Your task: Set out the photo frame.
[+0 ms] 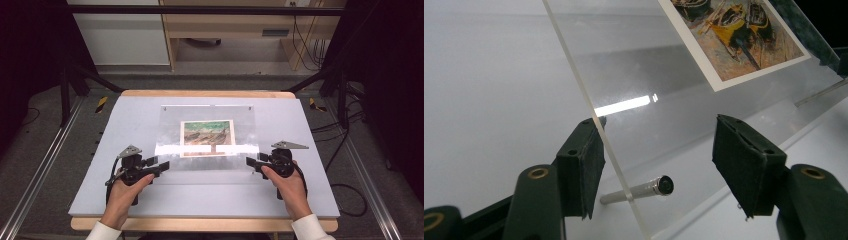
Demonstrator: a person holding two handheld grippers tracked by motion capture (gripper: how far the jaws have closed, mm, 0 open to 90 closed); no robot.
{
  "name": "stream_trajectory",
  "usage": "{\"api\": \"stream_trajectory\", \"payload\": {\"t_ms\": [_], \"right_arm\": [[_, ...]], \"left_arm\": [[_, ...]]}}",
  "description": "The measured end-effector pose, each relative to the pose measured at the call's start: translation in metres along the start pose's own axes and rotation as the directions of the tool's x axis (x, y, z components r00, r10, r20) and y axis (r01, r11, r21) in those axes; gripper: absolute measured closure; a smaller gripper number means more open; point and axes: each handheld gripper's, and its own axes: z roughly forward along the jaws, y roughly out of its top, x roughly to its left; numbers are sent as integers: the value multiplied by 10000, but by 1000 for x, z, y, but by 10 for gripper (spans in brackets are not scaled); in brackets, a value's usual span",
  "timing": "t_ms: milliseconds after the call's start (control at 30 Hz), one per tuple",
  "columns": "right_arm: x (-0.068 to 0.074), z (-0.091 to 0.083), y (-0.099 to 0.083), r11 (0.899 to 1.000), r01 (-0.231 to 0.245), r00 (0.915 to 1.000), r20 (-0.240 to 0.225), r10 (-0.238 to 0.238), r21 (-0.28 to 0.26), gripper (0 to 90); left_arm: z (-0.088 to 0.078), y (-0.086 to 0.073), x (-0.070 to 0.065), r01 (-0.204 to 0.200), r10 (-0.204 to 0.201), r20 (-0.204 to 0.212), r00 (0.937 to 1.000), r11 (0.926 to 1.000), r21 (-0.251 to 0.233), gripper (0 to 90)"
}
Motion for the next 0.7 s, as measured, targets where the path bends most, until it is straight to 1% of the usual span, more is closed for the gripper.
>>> {"api": "stream_trajectory", "payload": {"t_ms": [33,100,200,233,400,433,467,633,700], "right_arm": [[0,-1,-1,10000,53,10000,-5,-53,3,423],[1,-2,-2,10000,-20,10000,-11,20,27,423],[3,-4,-4,9998,204,9997,105,-204,-41,431],[4,-4,-5,9999,143,9998,110,-143,-47,436],[5,-6,-6,9996,268,9995,186,-266,-107,444],[6,-7,-8,9990,420,9988,245,-416,-136,445],[7,-8,-8,9993,360,9991,251,-356,-134,449],[9,-10,-10,9989,430,9986,314,-424,-196,465],[12,-11,-12,9983,532,9977,434,-522,-219,472]], "left_arm": [[0,0,0,0,0,0,10000,10000,0,373],[0,-1,0,5,-5,22,10000,10000,-37,375],[-2,-2,-2,-134,134,-62,9999,9999,27,378],[-3,-2,-2,-160,160,-52,9999,9999,44,387],[-4,-3,-4,-301,301,-123,9995,9995,75,393],[-5,-3,-5,-355,356,-169,9992,9993,82,396],[-5,-4,-5,-386,387,-177,9991,9992,77,396],[-8,-7,-6,-452,453,-192,9988,9990,31,418],[-9,-8,-8,-525,525,-244,9983,9986,26,425]]}}
